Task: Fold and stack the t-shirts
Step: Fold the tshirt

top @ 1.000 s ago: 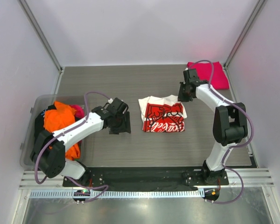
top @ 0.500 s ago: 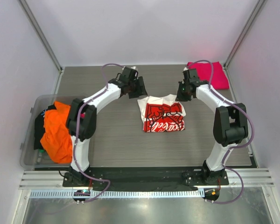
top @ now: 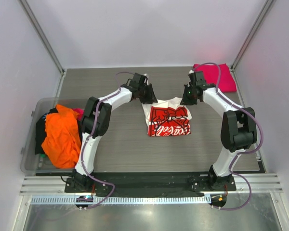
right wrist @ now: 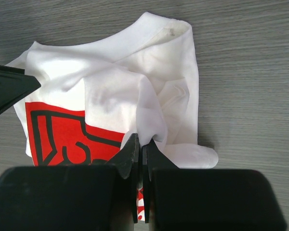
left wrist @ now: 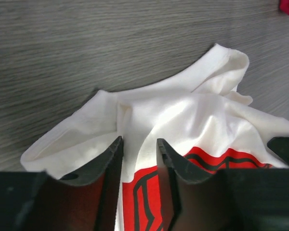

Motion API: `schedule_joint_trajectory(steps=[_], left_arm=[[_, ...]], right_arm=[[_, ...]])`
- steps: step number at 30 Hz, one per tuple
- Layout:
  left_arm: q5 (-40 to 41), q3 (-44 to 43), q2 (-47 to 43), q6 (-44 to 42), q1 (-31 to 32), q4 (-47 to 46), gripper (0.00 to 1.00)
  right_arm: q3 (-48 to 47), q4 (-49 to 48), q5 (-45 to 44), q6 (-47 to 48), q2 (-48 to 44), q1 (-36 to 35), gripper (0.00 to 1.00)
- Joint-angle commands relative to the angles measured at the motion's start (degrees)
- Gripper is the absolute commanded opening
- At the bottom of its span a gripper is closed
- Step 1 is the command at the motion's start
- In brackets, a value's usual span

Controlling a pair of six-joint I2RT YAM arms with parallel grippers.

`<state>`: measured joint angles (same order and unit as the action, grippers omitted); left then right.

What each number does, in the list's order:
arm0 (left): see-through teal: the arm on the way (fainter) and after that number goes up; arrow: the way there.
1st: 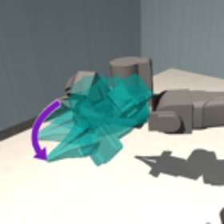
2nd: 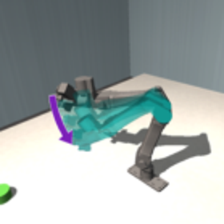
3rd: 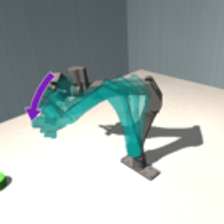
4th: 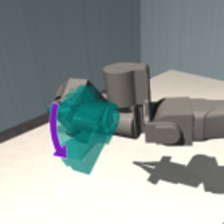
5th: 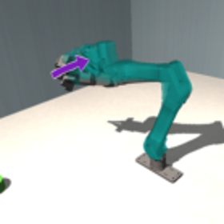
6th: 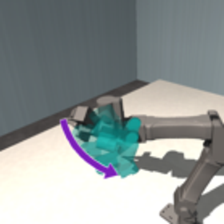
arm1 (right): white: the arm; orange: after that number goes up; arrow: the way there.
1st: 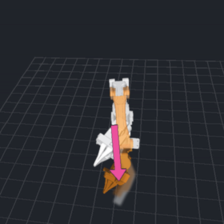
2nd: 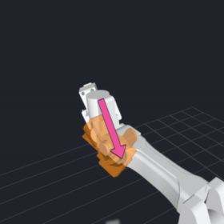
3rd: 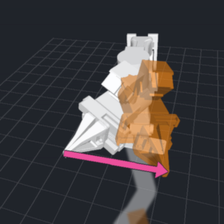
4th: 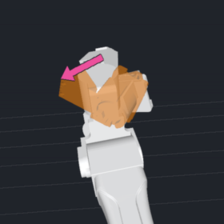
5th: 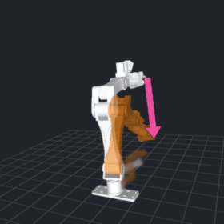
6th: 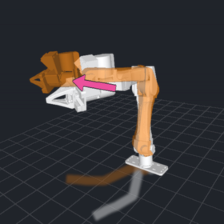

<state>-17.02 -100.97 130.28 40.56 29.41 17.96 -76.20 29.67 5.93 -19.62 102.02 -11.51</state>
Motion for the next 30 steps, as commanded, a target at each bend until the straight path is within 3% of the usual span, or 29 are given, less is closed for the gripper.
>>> schedule_joint_trajectory(steps=[1,5,9,18,30], left_arm=[[-3.55,-1.96,0.33,1.72,0.12,-5.20,0.33],[-4.17,-1.51,0.15,3.13,0.21,-6.79,0.00],[-2.33,0.85,-4.76,3.04,0.30,-6.88,0.00],[10.07,14.92,-24.53,3.74,0.39,-6.09,0.00],[14.38,15.19,-25.52,1.02,0.30,-1.96,0.00]], right_arm=[[0.18,-0.23,1.27,0.28,-2.79,-0.27,0.01],[-0.08,0.12,1.18,0.37,-2.70,-0.27,0.01],[-1.22,1.70,0.66,0.46,-3.66,-0.27,0.01],[-8.87,7.15,-2.86,0.81,-5.60,-0.18,0.01],[-17.75,8.12,-1.37,1.77,4.94,-0.09,0.01]])
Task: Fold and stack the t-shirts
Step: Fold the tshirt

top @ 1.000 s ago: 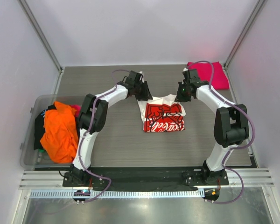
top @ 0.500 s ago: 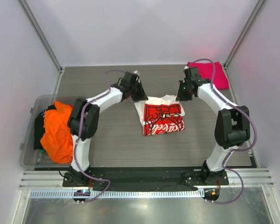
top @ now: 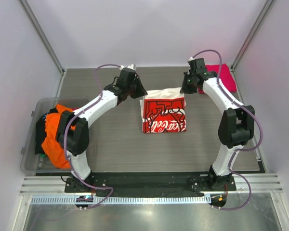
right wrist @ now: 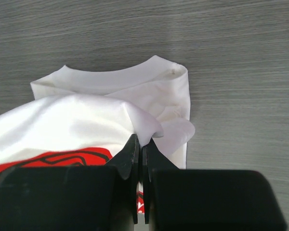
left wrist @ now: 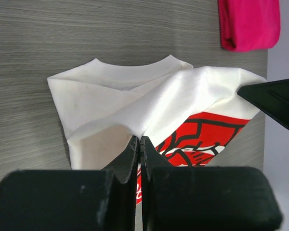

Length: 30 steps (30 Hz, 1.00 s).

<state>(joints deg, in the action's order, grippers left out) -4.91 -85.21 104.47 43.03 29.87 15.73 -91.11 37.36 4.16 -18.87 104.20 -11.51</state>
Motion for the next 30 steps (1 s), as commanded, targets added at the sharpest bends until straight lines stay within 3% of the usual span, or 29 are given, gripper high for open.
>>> schedule_joint_trajectory(steps=[1,6,8,9,10,11,12,13,17,23,27,30], left_arm=[[2.44,-0.83,0.74,-1.80,-0.16,0.44,0.00],[3.41,-3.29,3.90,-2.33,-1.48,2.11,0.00],[4.47,-4.26,5.13,-2.33,-2.27,2.64,0.00],[4.47,-6.00,7.14,-2.16,-3.14,3.43,0.01],[4.47,-7.50,8.98,-2.16,-3.76,4.22,0.09],[4.38,-9.34,10.57,-1.98,-4.46,5.36,0.16],[3.60,-13.28,14.76,-2.15,-5.77,7.02,0.30],[2.28,-15.84,16.80,-2.07,-6.57,8.78,0.58],[-2.47,-25.61,21.05,-3.56,-8.68,16.69,0.72],[0.43,-16.41,10.69,-2.86,-7.99,13.99,0.68],[-2.73,-11.74,8.12,-1.90,-4.83,11.27,0.64],[-4.67,-11.12,8.99,-1.02,-2.28,9.50,0.62]], right_arm=[[-3.89,0.43,0.49,1.12,3.46,-0.09,0.01],[-9.07,0.60,1.37,1.03,10.38,-0.09,0.01],[-12.59,0.52,1.55,1.21,12.50,-0.18,0.07],[-14.17,0.52,1.55,1.38,13.99,-0.18,0.19],[-17.58,0.60,1.03,1.30,16.62,-0.09,0.52],[-19.61,1.13,1.02,1.38,18.39,-0.01,0.66],[-21.72,1.57,0.67,1.38,19.88,-0.01,0.78],[-26.18,2.35,-0.37,1.30,22.68,-0.01,0.88],[-30.89,6.58,-1.00,0.59,22.82,-0.09,0.92],[-18.07,2.73,-1.01,-1.25,13.41,-1.85,0.91],[-7.17,-3.86,10.12,-5.20,7.78,-2.38,0.79],[-2.67,-7.13,13.58,-6.09,8.12,-2.29,0.62]])
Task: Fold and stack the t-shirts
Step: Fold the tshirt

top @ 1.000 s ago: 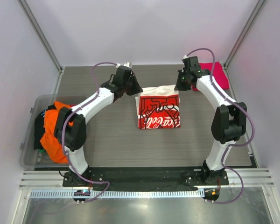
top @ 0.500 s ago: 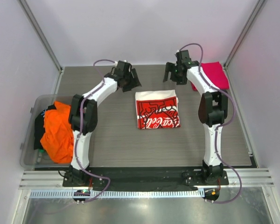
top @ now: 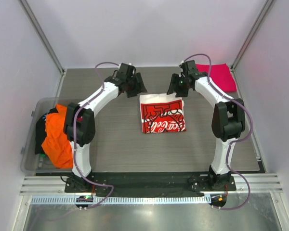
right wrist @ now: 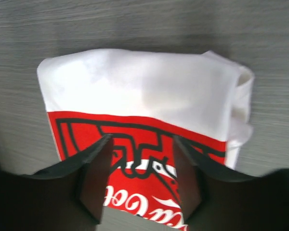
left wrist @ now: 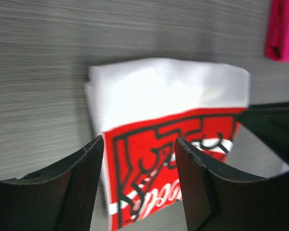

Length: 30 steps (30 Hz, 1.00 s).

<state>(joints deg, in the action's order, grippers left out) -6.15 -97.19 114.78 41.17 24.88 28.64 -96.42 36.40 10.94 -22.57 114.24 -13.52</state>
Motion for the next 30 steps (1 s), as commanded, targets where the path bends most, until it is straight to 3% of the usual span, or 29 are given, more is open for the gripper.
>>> schedule_joint_trajectory(steps=[1,5,10,15,20,23,24,27,30], left_arm=[[-4.21,0.95,-0.71,1.28,3.24,-4.11,0.61],[-8.60,2.78,2.90,3.82,4.38,-9.03,0.59],[-9.14,3.49,10.53,2.61,4.47,-9.75,0.55],[-6.25,5.16,12.13,0.24,4.47,-7.38,0.53],[-0.19,7.18,8.19,-3.37,4.38,-1.94,0.52],[3.07,7.36,5.73,-6.00,4.47,1.41,0.52],[3.69,7.10,5.02,-6.45,4.38,2.11,0.53],[5.27,4.73,2.30,-8.12,4.47,6.68,0.57],[5.27,1.83,-1.91,-8.82,4.47,10.55,0.66]], right_arm=[[3.25,-6.08,7.25,-2.22,-0.87,-0.11,0.54],[5.27,-6.69,6.64,-0.82,1.69,0.60,0.35],[10.27,-8.44,5.49,0.59,4.24,1.13,0.22],[19.40,-13.10,9.09,-2.38,3.89,1.04,0.18],[28.47,-18.82,11.65,-6.87,-1.46,-0.98,0.18],[30.76,-18.48,11.56,-7.58,-6.20,-4.05,0.30],[29.98,-17.86,10.86,-7.32,-7.96,-4.76,0.53],[26.48,-13.56,8.49,-6.00,-10.87,-5.55,0.76],[23.75,-10.40,5.06,-4.94,-14.82,-5.55,0.85]])
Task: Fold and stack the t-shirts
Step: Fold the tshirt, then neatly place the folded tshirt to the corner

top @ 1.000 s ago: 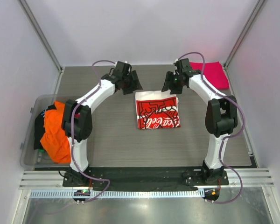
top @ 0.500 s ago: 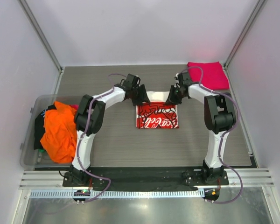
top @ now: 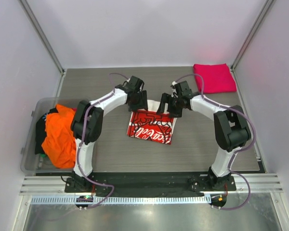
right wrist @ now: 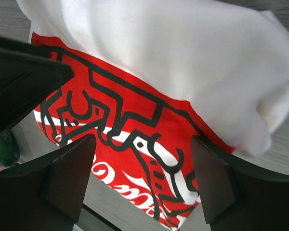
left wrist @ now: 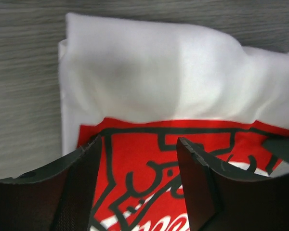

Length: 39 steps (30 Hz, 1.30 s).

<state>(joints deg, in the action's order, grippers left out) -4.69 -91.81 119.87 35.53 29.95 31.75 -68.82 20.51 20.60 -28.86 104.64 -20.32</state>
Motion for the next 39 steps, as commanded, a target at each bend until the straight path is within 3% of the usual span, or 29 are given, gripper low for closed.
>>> schedule_joint_trajectory(steps=[1,5,9,19,29,34,39], left_arm=[[3.72,-4.25,-8.24,-3.27,-0.60,8.58,0.67],[4.07,-7.33,-13.95,-4.59,-0.60,15.53,0.71],[7.14,-5.14,-21.16,-7.39,-0.60,20.19,0.72],[14.34,19.27,-45.15,-12.50,-0.60,20.20,0.72],[16.99,33.88,-61.33,-9.43,-0.77,16.33,0.72],[17.25,35.65,-65.82,-7.58,-0.69,17.46,0.72],[19.10,35.39,-70.03,-7.23,-0.69,19.84,0.71]], right_arm=[[-4.30,6.55,-5.30,1.53,-6.80,1.33,0.86],[-2.56,7.09,-6.19,1.97,-10.67,1.94,0.88],[1.04,6.91,-6.63,2.93,-12.18,4.14,0.89],[-1.23,5.77,-8.12,6.80,-4.55,6.87,0.90],[-0.62,-1.08,-6.28,6.36,4.69,7.31,0.86],[2.45,-6.78,-4.43,4.70,7.07,7.22,0.72],[8.07,-13.82,-1.45,2.59,7.68,7.31,0.28]])
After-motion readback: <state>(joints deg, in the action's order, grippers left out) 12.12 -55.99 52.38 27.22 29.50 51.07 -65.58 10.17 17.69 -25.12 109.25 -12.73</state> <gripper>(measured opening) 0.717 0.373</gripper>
